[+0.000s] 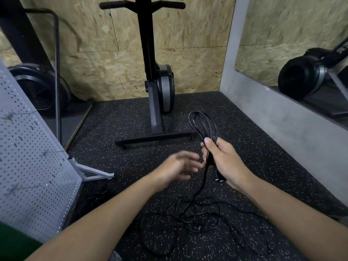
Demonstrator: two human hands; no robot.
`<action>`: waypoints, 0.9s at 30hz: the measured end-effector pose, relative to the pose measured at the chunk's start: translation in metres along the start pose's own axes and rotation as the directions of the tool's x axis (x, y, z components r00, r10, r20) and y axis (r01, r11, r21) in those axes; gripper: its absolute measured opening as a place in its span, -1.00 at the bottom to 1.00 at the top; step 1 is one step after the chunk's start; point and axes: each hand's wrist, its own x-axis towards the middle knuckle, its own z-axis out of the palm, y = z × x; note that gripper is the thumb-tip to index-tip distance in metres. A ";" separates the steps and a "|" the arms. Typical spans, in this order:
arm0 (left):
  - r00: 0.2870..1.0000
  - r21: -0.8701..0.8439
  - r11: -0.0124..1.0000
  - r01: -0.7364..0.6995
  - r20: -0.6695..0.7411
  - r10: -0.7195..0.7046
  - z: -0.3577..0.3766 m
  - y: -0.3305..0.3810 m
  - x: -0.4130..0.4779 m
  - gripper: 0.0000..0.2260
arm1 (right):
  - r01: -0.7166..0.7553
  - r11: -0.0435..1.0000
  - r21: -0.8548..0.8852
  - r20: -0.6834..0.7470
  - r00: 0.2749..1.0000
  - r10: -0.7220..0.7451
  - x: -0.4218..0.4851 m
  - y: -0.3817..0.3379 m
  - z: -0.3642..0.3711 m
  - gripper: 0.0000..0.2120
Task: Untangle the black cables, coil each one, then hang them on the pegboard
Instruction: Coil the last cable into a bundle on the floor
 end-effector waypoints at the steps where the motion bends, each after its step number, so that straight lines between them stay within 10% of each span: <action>1: 0.994 0.205 0.979 -0.013 0.113 -0.010 0.006 -0.009 -0.001 -0.72 | -0.008 0.999 0.046 -0.013 1.000 0.009 0.000 -0.001 -0.001 -0.73; 4: 0.960 0.545 0.832 -0.102 0.273 -0.062 0.020 -0.021 -0.002 -0.87 | 0.018 0.998 0.064 -0.039 0.999 -0.015 0.003 -0.001 -0.009 -0.75; 7: 0.978 0.656 0.747 -0.108 0.205 -0.039 0.016 -0.018 -0.001 -0.86 | 0.036 0.907 -0.419 -0.126 0.987 -0.097 0.006 -0.001 -0.028 -0.72; 11: 0.939 0.742 0.609 -0.281 0.079 0.336 0.010 -0.002 -0.002 -0.88 | -0.065 0.693 -0.718 -0.148 0.987 -0.060 0.014 0.012 -0.052 -0.74; 15: 0.785 0.740 0.505 -0.444 0.048 0.618 0.013 0.010 -0.007 -0.93 | -0.011 0.580 -0.815 -0.062 0.996 -0.068 0.014 0.015 -0.052 -0.75; 27: 0.648 0.719 0.466 -0.516 -0.028 0.761 0.002 0.013 -0.008 -0.88 | 0.161 0.627 -0.762 0.266 0.961 0.076 -0.003 -0.001 -0.044 -0.81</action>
